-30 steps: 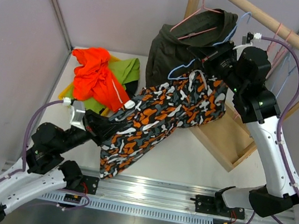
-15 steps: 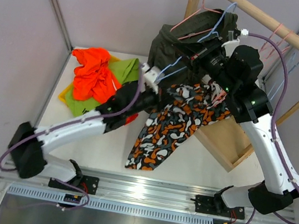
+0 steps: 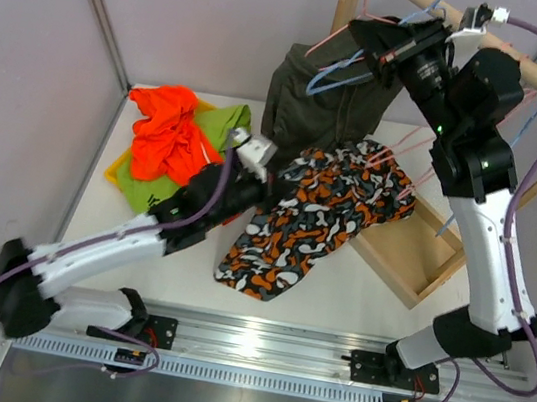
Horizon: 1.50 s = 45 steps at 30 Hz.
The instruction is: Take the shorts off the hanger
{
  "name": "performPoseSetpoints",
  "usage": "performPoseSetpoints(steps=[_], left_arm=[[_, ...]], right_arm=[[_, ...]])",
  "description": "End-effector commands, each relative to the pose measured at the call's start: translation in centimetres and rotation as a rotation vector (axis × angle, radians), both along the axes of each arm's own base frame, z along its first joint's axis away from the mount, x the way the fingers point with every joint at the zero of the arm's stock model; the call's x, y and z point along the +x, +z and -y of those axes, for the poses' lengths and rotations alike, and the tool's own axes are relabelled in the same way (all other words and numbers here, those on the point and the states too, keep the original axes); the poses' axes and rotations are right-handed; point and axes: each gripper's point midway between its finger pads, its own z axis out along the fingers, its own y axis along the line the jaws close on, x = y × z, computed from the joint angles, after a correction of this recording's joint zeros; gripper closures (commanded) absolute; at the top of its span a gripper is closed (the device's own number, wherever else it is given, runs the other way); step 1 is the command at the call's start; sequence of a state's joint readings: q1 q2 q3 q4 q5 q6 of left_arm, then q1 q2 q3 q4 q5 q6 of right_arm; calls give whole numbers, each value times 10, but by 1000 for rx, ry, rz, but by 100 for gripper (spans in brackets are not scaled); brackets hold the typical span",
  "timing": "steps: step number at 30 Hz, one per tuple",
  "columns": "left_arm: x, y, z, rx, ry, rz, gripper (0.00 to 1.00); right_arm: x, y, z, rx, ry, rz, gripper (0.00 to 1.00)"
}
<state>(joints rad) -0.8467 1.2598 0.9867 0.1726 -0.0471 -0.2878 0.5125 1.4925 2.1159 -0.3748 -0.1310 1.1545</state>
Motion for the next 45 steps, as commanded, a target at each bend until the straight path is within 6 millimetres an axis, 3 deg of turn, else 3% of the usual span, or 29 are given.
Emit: performPoseSetpoints(steps=[1,2,3,4,6,7,14,20,21,23,25,32,33,34,35,36,37,40,45], left_arm=[[-45,57,-51,-139,79,94,100],[-52,60,-62,-141,96,100,100],[-57,55,-76,-120,133,83,100],[-68,63,-94,-152,141,102,100],[-79,53,-111,-116,156,71,100],[-87,60,-123,-140,162,81,100],[-111,63,-162,-177,191,63,100],[-110,78,-180,-172,253,89,100],[-109,83,-182,-175,262,94,100],[-108,89,-184,-177,274,103,100],[-106,90,-183,-175,279,107,100],[-99,100,-181,-164,302,126,100],[-98,105,-182,-164,310,134,100],[-97,111,-184,-163,318,147,100],[-94,112,-182,-150,324,148,100],[-95,125,-185,-170,331,163,100],[-94,126,-184,-160,331,167,100],[-92,138,-183,-168,333,182,100],[-88,147,-188,-168,369,188,100]], right_arm=[[25,20,8,-22,-26,83,100],[44,9,5,-35,-33,54,100],[51,9,8,-28,-42,53,100],[62,8,18,-15,-61,41,100],[79,-1,24,-6,-81,19,100],[86,-3,31,5,-94,3,100],[117,-42,45,19,-155,-84,100],[126,-68,51,27,-176,-144,100],[131,-87,48,23,-172,-191,100],[126,-89,50,38,-175,-184,100],[128,-105,52,29,-188,-218,100],[116,-116,54,-1,-199,-244,100],[114,-115,55,-7,-205,-244,96],[112,-120,54,-29,-214,-253,79],[110,-119,56,-40,-228,-253,68],[110,-119,62,-52,-269,-257,47],[107,-128,64,-81,-287,-287,37],[103,-137,74,-145,-364,-321,22],[97,-153,86,-210,-420,-374,15]])
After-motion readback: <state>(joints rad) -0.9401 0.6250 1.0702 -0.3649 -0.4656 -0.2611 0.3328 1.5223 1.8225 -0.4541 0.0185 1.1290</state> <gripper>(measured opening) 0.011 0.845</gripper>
